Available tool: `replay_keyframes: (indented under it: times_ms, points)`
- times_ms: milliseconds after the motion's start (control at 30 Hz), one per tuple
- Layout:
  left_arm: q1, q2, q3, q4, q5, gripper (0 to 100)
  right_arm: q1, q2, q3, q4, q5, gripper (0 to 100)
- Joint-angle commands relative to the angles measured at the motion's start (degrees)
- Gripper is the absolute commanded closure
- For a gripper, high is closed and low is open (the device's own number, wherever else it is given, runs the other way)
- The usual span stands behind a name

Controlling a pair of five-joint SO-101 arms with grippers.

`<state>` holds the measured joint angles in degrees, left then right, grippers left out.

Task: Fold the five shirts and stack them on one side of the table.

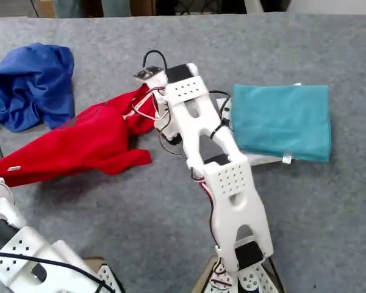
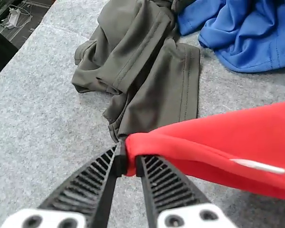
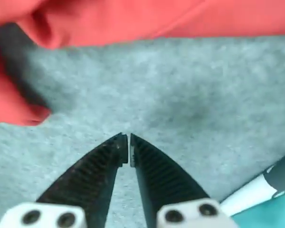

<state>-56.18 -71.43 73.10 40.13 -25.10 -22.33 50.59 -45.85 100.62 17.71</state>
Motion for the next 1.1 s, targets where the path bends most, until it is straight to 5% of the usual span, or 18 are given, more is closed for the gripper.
replay_keyframes:
  times_ms: [0,267,1067]
  points:
    - [0.2,-0.6,-1.1,-1.2,0.0,97,-2.5,-2.6,-0.5,0.6,-2.2,97.5]
    - [0.3,-0.5,-0.8,-1.2,0.0,97,-13.6,-9.5,11.4,0.1,-19.7,80.1]
    - [0.3,-0.2,-0.5,-1.1,0.1,97,-17.7,-5.3,11.9,-10.7,-20.3,86.0]
